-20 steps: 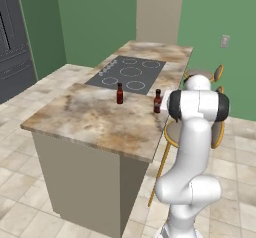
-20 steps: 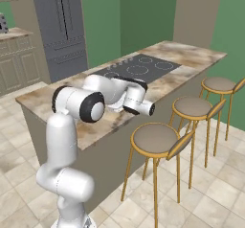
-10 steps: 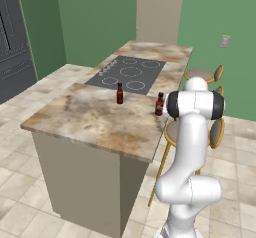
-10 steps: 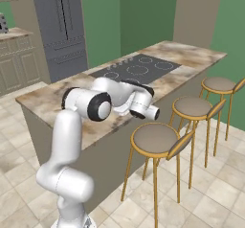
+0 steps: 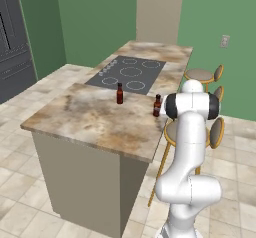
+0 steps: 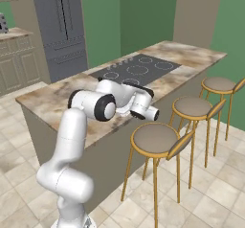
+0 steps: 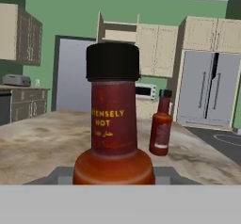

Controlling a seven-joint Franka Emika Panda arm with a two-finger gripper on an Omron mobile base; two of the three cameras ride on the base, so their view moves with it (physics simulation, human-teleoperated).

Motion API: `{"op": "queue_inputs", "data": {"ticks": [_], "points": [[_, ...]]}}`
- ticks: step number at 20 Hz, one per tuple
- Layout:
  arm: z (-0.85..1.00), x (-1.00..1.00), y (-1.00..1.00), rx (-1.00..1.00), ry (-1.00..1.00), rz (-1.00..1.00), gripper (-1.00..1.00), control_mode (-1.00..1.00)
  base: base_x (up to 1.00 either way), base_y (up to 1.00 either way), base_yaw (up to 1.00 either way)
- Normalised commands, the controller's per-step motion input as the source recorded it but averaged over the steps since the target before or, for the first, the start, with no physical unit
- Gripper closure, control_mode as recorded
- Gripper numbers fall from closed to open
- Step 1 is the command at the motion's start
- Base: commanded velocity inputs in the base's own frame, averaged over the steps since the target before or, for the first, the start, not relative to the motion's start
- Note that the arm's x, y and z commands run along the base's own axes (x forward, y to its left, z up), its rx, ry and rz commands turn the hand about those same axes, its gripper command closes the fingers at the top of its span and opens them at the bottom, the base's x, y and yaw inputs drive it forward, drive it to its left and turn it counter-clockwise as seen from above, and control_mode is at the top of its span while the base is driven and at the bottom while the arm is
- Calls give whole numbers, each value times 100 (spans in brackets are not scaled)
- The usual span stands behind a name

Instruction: The dining table condiment station is running low on condiment bottle. Refill the condiment station by opening the cabinet and taking the condiment bottle from the cabinet and placing it on the dining table.

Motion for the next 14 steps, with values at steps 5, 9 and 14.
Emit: {"op": "queue_inputs", "data": {"ticks": [5,9,14], "points": [[-23,35,0,0,0,-1,100,-100,0,0,0],[-23,25,0,0,0,0,100,-100,0,0,0],[-31,15,0,0,0,0,100,-100,0,0,0]]}}
